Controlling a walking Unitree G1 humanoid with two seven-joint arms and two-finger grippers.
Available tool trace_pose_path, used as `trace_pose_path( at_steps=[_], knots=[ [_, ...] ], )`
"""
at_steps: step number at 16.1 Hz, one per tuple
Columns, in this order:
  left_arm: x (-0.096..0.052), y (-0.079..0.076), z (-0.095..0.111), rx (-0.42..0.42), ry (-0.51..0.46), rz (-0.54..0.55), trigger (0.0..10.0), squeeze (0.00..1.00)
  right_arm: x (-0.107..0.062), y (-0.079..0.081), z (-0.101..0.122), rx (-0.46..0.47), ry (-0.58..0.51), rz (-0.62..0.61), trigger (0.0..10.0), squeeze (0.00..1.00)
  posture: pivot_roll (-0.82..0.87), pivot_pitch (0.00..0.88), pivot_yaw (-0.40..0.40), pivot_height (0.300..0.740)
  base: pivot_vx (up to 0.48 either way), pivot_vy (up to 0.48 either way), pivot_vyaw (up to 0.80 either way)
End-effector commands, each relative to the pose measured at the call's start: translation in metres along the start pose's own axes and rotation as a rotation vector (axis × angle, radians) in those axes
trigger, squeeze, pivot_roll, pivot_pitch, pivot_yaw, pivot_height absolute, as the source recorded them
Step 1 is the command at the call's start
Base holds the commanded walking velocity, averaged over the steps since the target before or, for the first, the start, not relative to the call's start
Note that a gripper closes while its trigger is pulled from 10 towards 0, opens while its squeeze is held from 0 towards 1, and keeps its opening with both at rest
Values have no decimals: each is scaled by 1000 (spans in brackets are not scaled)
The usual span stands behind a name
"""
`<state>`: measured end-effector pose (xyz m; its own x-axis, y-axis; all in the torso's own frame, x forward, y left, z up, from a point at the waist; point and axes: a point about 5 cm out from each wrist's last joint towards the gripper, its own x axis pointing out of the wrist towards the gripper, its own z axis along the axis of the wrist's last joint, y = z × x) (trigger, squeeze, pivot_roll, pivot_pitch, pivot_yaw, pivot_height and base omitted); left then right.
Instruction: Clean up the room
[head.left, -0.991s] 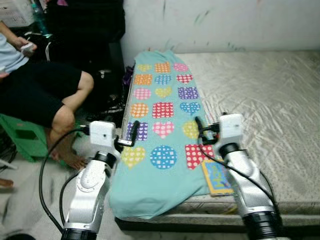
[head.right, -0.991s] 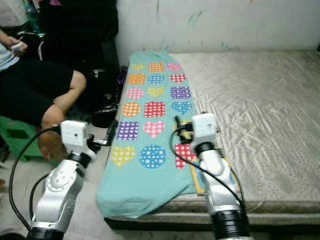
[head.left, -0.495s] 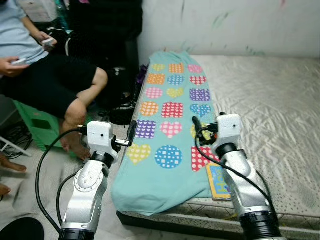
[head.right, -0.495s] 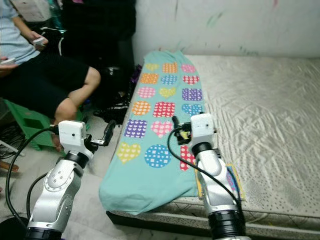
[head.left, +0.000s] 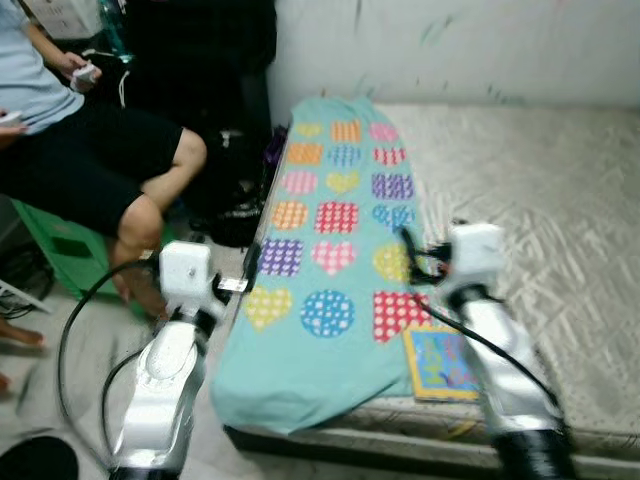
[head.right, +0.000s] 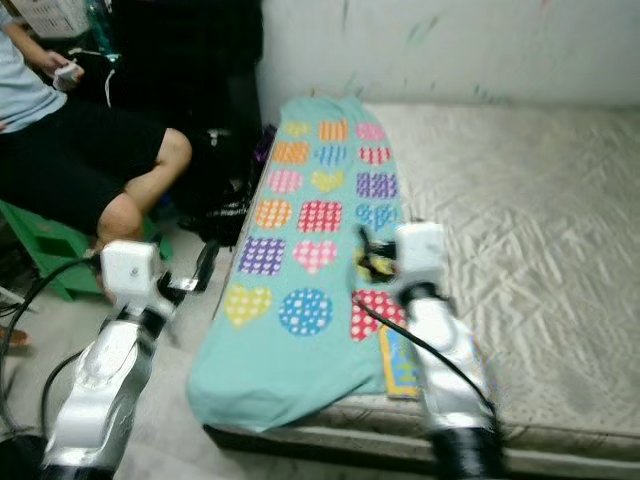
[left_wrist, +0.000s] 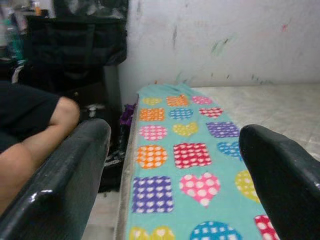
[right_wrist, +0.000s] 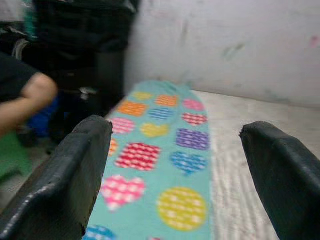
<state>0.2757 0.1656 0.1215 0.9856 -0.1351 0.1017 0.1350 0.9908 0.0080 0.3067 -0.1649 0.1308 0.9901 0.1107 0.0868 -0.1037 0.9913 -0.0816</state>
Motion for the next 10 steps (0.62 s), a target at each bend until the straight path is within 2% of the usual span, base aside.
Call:
trace_pose_path(
  at_steps=[1,3,5,8,10],
  knots=[
    [-10,16,0,17,16,49,10000,0,-5,5,-1,8,9,33,10000,0,-29,0,5,740,0,0,0],
    [-30,25,-9,27,59,86,10000,0,-22,0,-12,-12,58,45,10000,0,-31,0,-3,740,0,0,0],
    [-39,24,-15,26,86,95,10000,0,-26,-4,-12,-21,67,44,10000,0,-40,0,-10,740,0,0,0],
    [-33,16,-13,10,79,79,10000,0,-24,-3,-9,-33,74,59,10000,0,-47,0,-20,740,0,-160,0],
    [-34,17,-12,10,78,79,10000,0,-27,-5,-8,-35,76,59,10000,0,-50,0,-16,740,0,-240,0]
  ],
)
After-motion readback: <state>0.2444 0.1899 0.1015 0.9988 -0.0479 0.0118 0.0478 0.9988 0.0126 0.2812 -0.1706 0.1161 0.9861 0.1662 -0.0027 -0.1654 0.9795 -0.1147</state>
